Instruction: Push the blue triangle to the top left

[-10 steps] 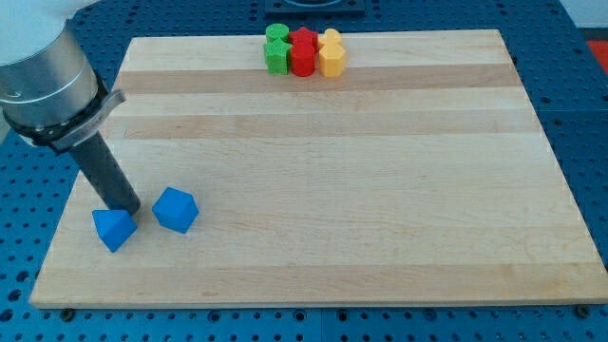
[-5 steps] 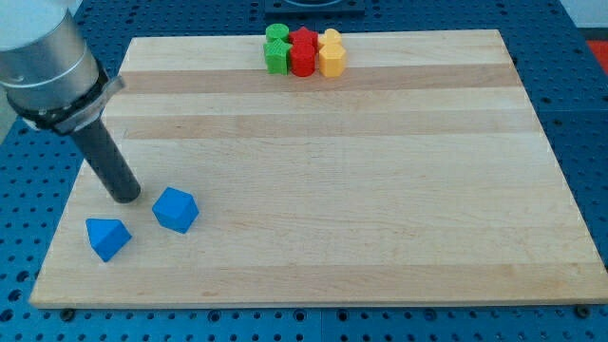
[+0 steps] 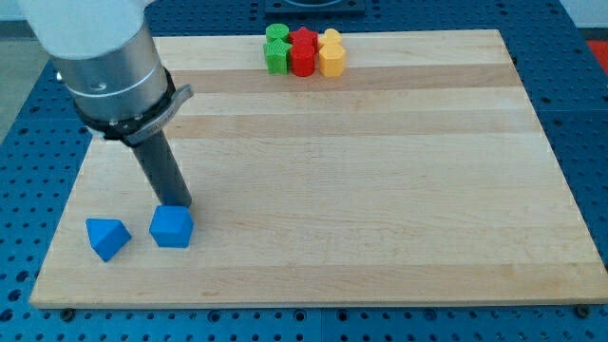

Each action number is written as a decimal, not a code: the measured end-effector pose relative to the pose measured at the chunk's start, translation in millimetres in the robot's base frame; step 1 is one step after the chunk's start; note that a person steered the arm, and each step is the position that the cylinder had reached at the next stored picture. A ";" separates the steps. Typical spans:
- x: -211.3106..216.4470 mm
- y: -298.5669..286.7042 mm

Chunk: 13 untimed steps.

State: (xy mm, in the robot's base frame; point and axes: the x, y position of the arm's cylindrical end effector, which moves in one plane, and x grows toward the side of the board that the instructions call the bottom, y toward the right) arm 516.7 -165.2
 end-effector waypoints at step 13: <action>47.3 60.6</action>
